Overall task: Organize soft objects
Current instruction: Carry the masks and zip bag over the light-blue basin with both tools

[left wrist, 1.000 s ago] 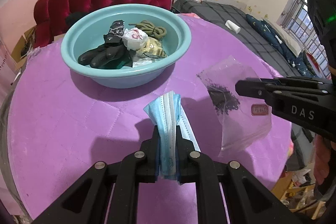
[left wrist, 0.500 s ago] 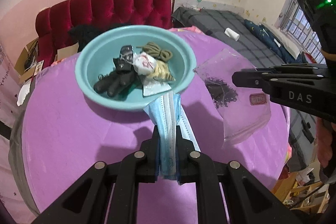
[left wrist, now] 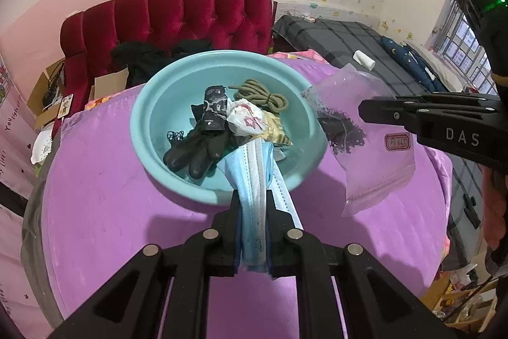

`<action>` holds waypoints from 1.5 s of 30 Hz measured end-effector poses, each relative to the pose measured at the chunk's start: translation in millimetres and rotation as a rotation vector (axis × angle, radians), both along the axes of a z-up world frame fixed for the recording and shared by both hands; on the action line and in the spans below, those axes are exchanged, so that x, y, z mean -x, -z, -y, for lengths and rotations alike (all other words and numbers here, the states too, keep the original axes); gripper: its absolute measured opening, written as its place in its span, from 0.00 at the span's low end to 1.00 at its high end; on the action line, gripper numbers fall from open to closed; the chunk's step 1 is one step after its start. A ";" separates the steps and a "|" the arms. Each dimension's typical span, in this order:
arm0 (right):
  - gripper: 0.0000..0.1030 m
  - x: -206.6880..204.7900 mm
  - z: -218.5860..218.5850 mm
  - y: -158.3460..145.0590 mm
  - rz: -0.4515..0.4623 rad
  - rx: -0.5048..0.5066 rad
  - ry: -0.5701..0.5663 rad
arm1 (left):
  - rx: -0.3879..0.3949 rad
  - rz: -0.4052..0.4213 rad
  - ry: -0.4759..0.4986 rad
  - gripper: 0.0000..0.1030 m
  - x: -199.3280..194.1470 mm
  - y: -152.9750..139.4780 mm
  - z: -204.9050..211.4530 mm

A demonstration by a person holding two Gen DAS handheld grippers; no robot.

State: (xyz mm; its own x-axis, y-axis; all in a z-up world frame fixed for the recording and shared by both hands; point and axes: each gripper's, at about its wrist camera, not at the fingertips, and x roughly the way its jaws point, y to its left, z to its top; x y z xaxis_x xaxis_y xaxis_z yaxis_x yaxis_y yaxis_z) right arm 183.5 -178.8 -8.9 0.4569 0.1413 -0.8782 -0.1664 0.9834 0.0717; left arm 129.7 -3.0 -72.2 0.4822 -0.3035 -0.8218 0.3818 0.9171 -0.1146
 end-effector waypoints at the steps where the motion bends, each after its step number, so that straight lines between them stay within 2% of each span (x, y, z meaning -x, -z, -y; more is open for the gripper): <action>1: 0.11 -2.4 -0.3 1.0 0.002 -0.003 0.000 | -0.001 -0.002 -0.002 0.11 -3.6 0.7 -0.4; 16: 0.11 -76.9 -11.3 21.6 0.010 0.007 -0.029 | -0.032 0.020 -0.028 0.11 -69.7 9.7 -2.9; 27: 0.11 -125.8 -20.4 42.0 0.007 -0.004 -0.052 | -0.037 -0.004 -0.059 0.11 -121.4 27.1 -4.6; 45: 0.11 -175.5 -40.4 91.4 -0.019 -0.010 -0.082 | -0.086 -0.034 -0.100 0.12 -176.7 63.1 -3.9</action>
